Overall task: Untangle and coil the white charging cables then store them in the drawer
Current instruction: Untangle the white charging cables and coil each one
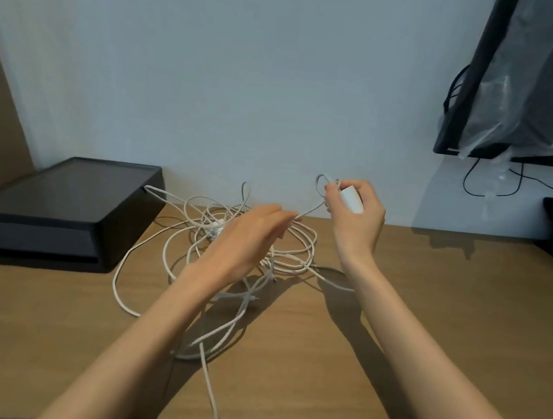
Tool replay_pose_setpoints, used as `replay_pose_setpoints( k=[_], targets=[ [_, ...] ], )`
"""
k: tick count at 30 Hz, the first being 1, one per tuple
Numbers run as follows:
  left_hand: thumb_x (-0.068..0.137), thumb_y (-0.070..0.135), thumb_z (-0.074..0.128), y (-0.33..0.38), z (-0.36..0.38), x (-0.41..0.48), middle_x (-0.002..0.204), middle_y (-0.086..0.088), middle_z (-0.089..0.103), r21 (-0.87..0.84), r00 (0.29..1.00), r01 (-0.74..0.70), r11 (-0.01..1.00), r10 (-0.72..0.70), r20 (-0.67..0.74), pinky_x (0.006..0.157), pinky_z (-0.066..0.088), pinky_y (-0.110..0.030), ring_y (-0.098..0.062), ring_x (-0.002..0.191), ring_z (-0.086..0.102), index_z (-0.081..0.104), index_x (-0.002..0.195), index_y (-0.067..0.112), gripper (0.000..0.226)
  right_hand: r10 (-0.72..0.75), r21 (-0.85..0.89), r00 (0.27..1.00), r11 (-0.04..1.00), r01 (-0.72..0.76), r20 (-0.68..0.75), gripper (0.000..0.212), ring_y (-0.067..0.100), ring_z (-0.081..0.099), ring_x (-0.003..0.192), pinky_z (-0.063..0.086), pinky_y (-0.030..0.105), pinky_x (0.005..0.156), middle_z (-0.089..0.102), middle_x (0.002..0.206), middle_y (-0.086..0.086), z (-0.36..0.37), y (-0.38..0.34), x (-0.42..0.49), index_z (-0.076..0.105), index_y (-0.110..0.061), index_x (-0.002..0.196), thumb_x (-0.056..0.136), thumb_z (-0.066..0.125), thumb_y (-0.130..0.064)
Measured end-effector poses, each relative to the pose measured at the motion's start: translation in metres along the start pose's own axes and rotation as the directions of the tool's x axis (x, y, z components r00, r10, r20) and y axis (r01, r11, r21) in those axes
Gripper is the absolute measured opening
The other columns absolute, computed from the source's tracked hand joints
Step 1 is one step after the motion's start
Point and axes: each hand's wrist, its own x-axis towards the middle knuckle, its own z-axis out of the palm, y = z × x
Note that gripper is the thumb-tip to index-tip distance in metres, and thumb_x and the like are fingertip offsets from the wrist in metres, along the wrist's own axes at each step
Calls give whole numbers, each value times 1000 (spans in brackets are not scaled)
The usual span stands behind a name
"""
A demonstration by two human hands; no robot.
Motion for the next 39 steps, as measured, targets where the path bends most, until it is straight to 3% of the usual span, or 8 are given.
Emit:
replay_pose_setpoints(
  k=[9, 15, 19, 23, 26, 31, 35, 39],
  targets=[
    [95, 33, 50, -47, -3, 9, 86, 1, 59, 51, 973, 3, 999, 9, -230, 64, 45, -30, -16, 80, 54, 67, 97, 13, 26, -50, -194, 932, 973, 126, 358, 13, 1, 54, 69, 42, 15, 63, 63, 75, -5, 22, 42, 15, 62, -13, 77, 81, 73, -19],
    [89, 28, 60, -60, -2, 7, 94, 4, 64, -271, 979, 151, 951, -183, -95, 70, 36, -8, 3, 81, 54, 70, 93, 14, 18, 174, -167, 794, 982, -92, 583, 9, 3, 63, 65, 49, 14, 60, 66, 76, -1, 15, 47, 11, 64, -6, 87, 86, 69, -14],
    [92, 27, 56, -57, 8, 0, 106, 13, 66, -410, 946, 322, 853, -308, 102, 62, 44, -17, -1, 64, 56, 61, 92, 15, 14, 223, -139, 768, 975, -175, 600, 10, 8, 66, 71, 53, 19, 62, 65, 87, 2, 12, 53, 7, 62, -11, 90, 87, 68, -18],
    [95, 22, 51, -50, 12, -4, 100, 11, 66, -525, 916, 401, 751, -340, 212, 78, 47, -15, 5, 95, 60, 53, 95, 5, 17, 229, -122, 770, 973, -195, 595, 19, 13, 66, 72, 55, 29, 67, 67, 91, 11, 8, 52, 8, 58, -9, 95, 86, 68, -22],
    [95, 23, 48, -45, 14, -5, 104, 8, 65, -563, 891, 453, 692, -375, 257, 74, 48, -14, 1, 93, 61, 50, 96, 6, 17, 263, -66, 750, 957, -282, 607, 22, 13, 66, 69, 55, 25, 63, 66, 95, 8, 5, 50, 7, 56, -6, 99, 86, 68, -19],
    [97, 19, 45, -46, 8, -2, 68, 1, 59, -656, 795, 509, 558, -597, 109, 44, 43, -17, -6, 49, 52, 53, 106, 8, 16, 306, -78, 751, 943, -324, 585, 18, 17, 61, 61, 51, 23, 54, 66, 82, 5, -7, 49, 17, 59, 1, 94, 85, 68, -11],
    [98, 19, 44, -51, 7, -8, 73, 4, 57, -339, 820, 486, 805, -554, -140, 54, 41, -9, 0, 62, 51, 63, 110, 21, 23, 282, -241, 743, 956, -166, 607, 13, 9, 62, 58, 55, 25, 56, 64, 80, 3, -16, 53, 21, 67, -6, 91, 81, 73, -12],
    [99, 16, 44, -63, -6, -12, 76, 4, 59, -329, 756, 468, 820, -564, -332, 49, 32, -9, 1, 53, 43, 65, 108, 23, 23, 233, -229, 765, 967, -114, 601, 13, 8, 62, 65, 57, 30, 62, 66, 85, 0, -19, 53, 23, 72, -12, 89, 79, 76, -18]
  ],
)
